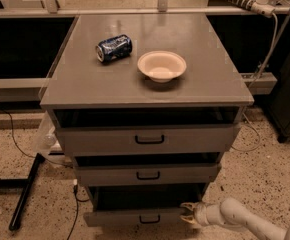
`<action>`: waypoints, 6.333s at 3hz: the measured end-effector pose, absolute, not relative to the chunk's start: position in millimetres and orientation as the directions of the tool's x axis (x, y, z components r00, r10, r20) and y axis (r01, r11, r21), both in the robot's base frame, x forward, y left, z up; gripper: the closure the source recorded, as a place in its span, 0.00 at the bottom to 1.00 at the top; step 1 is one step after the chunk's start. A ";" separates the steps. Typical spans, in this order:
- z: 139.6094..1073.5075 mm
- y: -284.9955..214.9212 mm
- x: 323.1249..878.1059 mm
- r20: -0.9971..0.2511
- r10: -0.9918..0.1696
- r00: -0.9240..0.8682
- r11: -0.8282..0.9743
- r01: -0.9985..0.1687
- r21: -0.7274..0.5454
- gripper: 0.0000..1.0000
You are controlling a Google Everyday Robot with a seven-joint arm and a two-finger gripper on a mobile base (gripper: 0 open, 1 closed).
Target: Open bottom drawer
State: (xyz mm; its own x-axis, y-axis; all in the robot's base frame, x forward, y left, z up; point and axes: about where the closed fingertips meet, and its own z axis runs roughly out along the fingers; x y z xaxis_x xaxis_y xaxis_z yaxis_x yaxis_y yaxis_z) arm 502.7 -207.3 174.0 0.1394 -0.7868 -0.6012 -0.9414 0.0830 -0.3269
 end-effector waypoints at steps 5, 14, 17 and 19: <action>174.4 -209.8 464.0 -0.633 -0.760 0.145 0.051 -0.958 -0.281 1.00; 174.1 -217.9 423.6 -0.655 -0.744 0.133 0.035 -0.971 -0.238 1.00; 171.7 -215.1 380.3 -0.676 -0.723 0.141 0.002 -0.978 -0.207 1.00; 177.9 -215.3 380.3 -0.676 -0.723 0.141 0.002 -0.978 -0.207 0.59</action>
Offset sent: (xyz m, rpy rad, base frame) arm -0.1506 -0.0360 -0.0778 0.1979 0.2291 0.2223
